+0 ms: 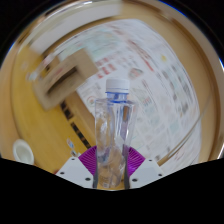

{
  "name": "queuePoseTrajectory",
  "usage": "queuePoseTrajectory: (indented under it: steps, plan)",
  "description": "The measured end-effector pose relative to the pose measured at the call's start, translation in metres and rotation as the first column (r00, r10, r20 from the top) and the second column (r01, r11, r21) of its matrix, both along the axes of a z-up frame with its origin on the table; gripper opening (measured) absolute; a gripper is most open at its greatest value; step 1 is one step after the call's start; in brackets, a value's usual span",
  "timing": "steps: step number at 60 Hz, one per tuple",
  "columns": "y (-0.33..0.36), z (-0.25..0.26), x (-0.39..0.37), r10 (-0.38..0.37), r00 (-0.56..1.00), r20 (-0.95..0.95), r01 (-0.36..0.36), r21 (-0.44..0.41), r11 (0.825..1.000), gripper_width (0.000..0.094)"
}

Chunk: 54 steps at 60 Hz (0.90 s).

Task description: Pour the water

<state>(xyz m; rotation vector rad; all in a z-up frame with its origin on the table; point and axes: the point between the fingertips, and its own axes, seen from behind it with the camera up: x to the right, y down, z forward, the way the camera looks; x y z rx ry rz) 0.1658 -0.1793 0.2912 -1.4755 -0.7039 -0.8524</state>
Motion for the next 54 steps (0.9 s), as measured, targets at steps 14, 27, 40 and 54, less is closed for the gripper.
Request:
queuePoseTrajectory:
  steps: [14,27,40,54]
  plan:
    - [0.036,-0.033,-0.003,0.023,0.713,-0.701,-0.103,-0.073,0.992,0.0348]
    - [0.063,-0.133,0.031,-0.056,0.588,-0.807,-0.166,-0.188,0.968,0.0347]
    - [0.073,-0.213,0.040,-0.123,0.553,-0.824,-0.173,-0.258,0.951,0.0348]
    - [0.074,-0.214,0.040,-0.071,0.592,-0.802,-0.166,-0.208,0.964,0.0406]
